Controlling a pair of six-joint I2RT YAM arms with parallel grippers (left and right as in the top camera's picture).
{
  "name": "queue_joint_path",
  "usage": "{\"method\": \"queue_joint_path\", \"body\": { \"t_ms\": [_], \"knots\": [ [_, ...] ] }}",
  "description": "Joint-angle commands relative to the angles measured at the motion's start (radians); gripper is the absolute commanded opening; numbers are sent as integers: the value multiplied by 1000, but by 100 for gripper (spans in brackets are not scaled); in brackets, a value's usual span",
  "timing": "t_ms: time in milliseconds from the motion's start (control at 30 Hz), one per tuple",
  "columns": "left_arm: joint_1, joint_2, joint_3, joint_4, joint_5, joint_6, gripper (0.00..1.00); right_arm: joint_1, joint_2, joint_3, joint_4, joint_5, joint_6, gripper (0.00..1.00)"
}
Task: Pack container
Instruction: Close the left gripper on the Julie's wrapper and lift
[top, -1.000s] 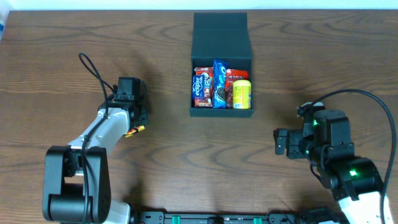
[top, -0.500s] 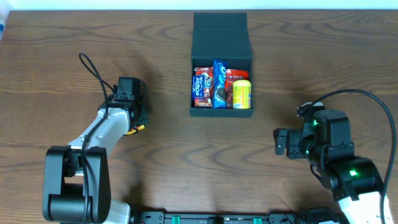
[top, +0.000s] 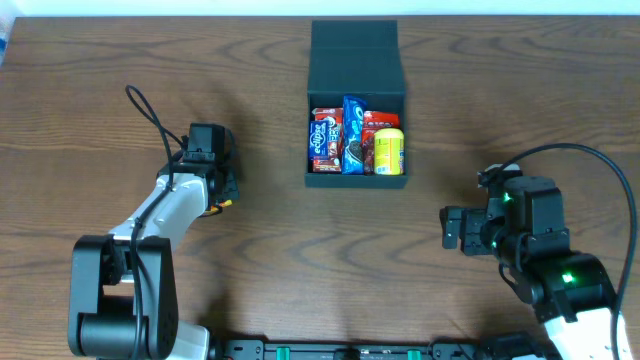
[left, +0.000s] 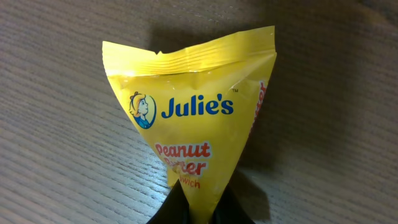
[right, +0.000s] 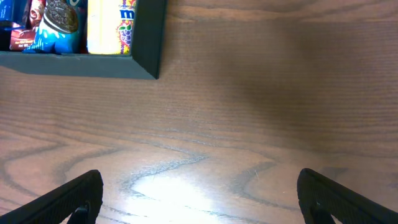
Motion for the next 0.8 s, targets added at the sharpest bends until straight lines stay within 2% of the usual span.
{"method": "queue_joint_path", "body": {
  "t_ms": [0, 333, 533, 767],
  "knots": [
    [-6, 0, -4, -21, 58, -1, 6, -10, 0, 5, 2, -4, -14, 99],
    [-51, -117, 105, -218, 77, -9, 6, -10, 0, 5, 2, -4, -14, 99],
    [-158, -144, 311, -449, 26, -9, 6, -10, 0, 5, 2, -3, -14, 99],
    [-295, -141, 504, -552, -2, -9, 6, -10, 0, 5, 2, -4, -14, 99]
  ]
}}
